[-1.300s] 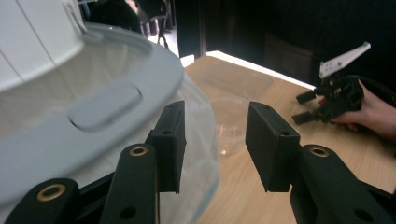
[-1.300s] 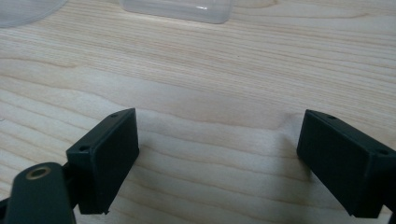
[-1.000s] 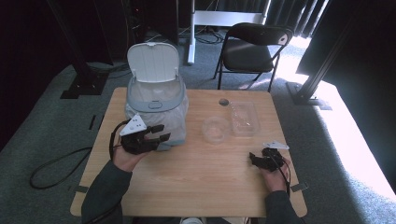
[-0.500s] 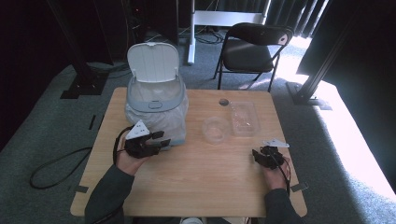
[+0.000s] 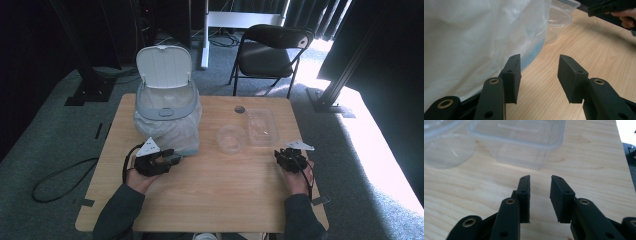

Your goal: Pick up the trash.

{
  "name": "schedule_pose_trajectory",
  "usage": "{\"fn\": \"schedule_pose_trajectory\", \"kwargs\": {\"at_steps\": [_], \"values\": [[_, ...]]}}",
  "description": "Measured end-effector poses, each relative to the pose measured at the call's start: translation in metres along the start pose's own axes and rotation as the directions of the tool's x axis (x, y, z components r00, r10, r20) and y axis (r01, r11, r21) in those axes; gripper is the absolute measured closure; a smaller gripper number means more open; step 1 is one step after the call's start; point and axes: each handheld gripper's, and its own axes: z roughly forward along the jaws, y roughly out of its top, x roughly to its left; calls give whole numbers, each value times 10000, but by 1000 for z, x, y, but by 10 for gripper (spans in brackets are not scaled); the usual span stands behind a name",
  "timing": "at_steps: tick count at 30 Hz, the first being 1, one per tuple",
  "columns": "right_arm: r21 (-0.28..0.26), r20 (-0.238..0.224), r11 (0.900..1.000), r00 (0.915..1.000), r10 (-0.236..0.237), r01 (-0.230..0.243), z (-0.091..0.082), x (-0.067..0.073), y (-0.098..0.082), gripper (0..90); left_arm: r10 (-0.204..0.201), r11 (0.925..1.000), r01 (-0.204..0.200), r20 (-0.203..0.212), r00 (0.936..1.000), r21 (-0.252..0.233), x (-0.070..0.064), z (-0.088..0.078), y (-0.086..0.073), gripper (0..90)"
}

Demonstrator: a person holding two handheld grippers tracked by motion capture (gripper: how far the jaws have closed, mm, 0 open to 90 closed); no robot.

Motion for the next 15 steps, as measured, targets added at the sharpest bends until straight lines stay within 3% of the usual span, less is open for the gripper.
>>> {"fn": "schedule_pose_trajectory", "kwargs": {"at_steps": [13,15], "values": [[-599,452,9980,9989,-155,182,4,3,31,762,-250,9991,245,110,9996,360,-2,18,-20,537],[-594,580,9982,9983,15,19,10,0,39,754,-321,9984,320,25,9995,463,-1,19,-21,537]]}}
